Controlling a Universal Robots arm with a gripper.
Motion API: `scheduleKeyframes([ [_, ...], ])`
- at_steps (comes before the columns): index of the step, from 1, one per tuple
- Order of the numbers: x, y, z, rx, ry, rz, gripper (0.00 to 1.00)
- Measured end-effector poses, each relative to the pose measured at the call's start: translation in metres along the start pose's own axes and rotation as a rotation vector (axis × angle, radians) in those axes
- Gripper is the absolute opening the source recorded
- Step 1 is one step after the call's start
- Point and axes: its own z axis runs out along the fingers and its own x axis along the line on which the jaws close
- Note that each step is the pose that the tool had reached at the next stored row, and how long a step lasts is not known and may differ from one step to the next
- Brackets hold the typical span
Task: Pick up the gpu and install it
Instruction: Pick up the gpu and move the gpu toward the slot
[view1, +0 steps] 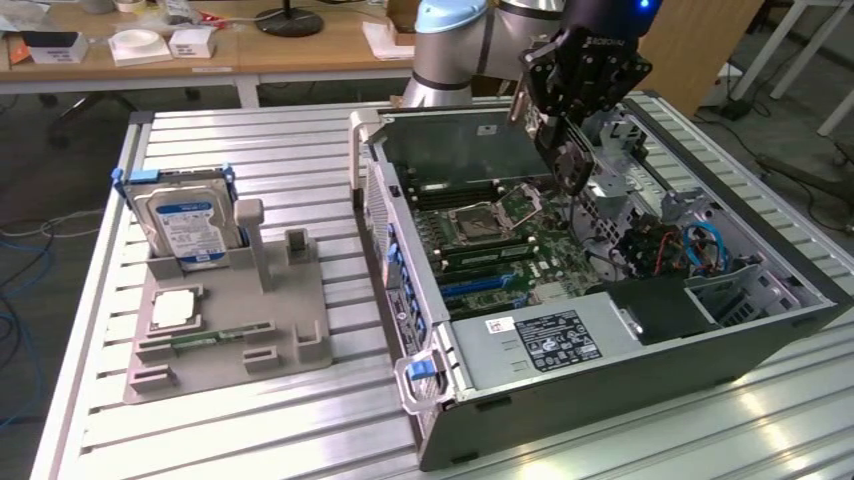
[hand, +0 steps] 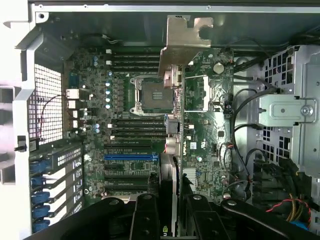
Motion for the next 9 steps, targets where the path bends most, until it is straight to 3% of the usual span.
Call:
scheduleKeyframes([
  [9,0.0,0.0,0.0,0.0,0.0,0.0,0.27],
])
